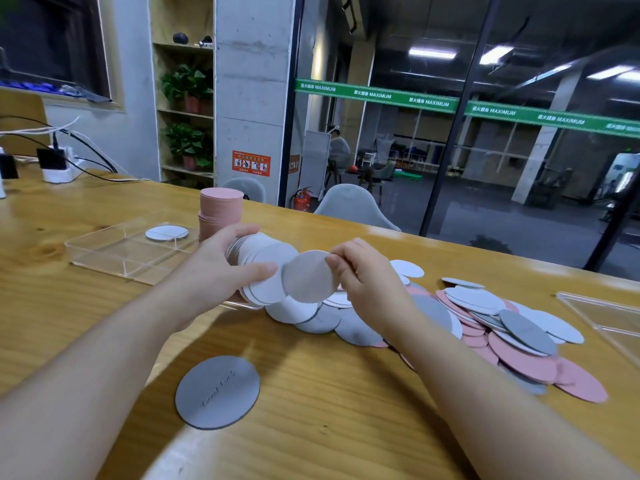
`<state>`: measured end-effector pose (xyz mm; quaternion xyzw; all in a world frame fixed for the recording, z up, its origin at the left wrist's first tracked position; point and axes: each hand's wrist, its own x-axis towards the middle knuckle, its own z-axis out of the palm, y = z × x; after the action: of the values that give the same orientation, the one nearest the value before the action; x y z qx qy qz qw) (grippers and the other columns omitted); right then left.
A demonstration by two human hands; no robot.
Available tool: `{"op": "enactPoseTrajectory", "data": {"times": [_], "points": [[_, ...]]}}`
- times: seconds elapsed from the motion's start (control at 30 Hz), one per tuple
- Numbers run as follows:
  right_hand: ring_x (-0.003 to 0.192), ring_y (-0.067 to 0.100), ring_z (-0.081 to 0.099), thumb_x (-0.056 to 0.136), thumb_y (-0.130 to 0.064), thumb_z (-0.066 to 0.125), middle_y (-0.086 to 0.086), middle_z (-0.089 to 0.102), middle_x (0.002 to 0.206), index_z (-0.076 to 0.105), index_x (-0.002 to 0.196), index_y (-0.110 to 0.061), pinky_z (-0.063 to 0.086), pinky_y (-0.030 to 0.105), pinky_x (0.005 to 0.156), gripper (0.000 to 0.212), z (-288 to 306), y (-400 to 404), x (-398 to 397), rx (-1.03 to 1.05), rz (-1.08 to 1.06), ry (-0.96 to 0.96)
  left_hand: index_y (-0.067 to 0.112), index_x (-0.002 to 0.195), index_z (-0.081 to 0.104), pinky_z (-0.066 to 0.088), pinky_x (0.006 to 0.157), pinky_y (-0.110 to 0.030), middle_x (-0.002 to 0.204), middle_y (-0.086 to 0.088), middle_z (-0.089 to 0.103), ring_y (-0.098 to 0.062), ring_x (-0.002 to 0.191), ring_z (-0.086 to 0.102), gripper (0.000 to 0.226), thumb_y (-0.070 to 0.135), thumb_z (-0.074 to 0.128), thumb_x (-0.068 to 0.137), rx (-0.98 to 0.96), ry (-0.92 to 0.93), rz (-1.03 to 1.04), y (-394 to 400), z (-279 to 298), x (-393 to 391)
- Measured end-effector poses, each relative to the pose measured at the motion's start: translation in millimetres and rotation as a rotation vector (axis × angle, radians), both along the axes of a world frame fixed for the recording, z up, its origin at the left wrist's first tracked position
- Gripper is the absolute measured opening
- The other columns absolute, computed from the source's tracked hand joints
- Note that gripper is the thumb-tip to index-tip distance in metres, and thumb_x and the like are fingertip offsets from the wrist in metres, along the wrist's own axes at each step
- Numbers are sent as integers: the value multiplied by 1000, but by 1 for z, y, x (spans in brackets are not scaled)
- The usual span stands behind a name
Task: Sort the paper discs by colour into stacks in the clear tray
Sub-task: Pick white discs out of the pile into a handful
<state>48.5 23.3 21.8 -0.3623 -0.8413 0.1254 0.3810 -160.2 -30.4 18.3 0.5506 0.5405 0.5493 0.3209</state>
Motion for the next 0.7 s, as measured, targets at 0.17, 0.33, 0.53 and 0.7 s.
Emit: {"op": "enactPoseTrajectory", "data": {"times": [0.17,0.33,0.53,0.7], "points": [[67,16,62,95,-22,47,2,61,80,56,79,-12,50,32,69,21,6,-22,-19,-155,-42,35,38,124,49,55,82,-34,123,4,53,-14,105,60,61,29,76,71,16,-22,-39,-4,4,2],[69,20,65,93,-20,51,6,67,68,59,78,-9,53,43,75,20,8,-31,-24,-219,-17,140,33,127,46,58,64,-27,121,1,53,-12,96,63,70,31,74,63,50,-69,-81,-7,11,6],[69,10,63,95,-24,54,-5,63,75,58,84,-19,54,34,73,13,-2,-19,-20,-271,-37,252,34,124,51,58,65,-30,122,-2,55,-19,100,63,63,31,76,67,101,-89,-8,-4,11,1],[105,11,53,92,-27,57,-6,60,109,59,113,-17,42,25,90,24,-22,-9,-15,-162,-129,-139,33,129,49,57,77,-41,120,-1,58,-21,104,62,65,31,80,71,152,-84,122,0,9,-4]]}}
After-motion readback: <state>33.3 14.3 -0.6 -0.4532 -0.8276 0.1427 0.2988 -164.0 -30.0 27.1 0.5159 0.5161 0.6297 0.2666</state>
